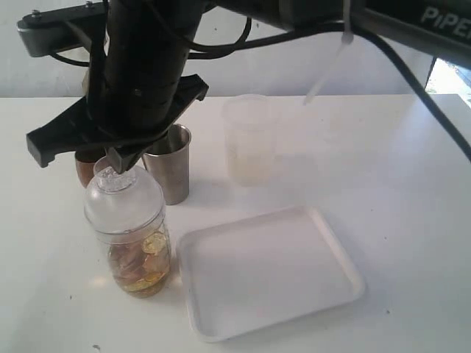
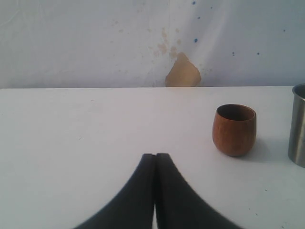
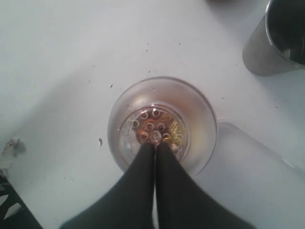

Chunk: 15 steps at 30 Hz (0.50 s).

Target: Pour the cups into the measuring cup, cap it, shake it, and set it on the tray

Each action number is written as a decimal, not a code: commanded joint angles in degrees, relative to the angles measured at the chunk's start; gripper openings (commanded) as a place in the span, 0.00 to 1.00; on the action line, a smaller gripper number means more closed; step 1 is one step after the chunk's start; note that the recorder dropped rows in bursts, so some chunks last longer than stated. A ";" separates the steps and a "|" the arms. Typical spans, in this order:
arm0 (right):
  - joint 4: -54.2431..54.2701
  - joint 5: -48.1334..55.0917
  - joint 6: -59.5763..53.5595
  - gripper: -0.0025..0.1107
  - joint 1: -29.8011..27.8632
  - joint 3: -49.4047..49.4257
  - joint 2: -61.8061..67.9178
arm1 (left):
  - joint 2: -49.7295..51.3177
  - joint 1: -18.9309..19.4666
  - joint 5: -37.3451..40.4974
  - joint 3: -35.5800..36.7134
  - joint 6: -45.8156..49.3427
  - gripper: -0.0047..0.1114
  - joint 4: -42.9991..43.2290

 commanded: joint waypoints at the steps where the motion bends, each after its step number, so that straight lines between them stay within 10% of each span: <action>1: 0.52 0.20 0.12 0.02 0.00 0.23 0.59 | -0.32 -0.35 -0.61 0.24 0.00 0.04 0.23; 15: 0.78 0.20 0.12 0.02 0.00 0.23 1.35 | -0.32 -0.35 -0.61 0.24 0.00 0.04 0.23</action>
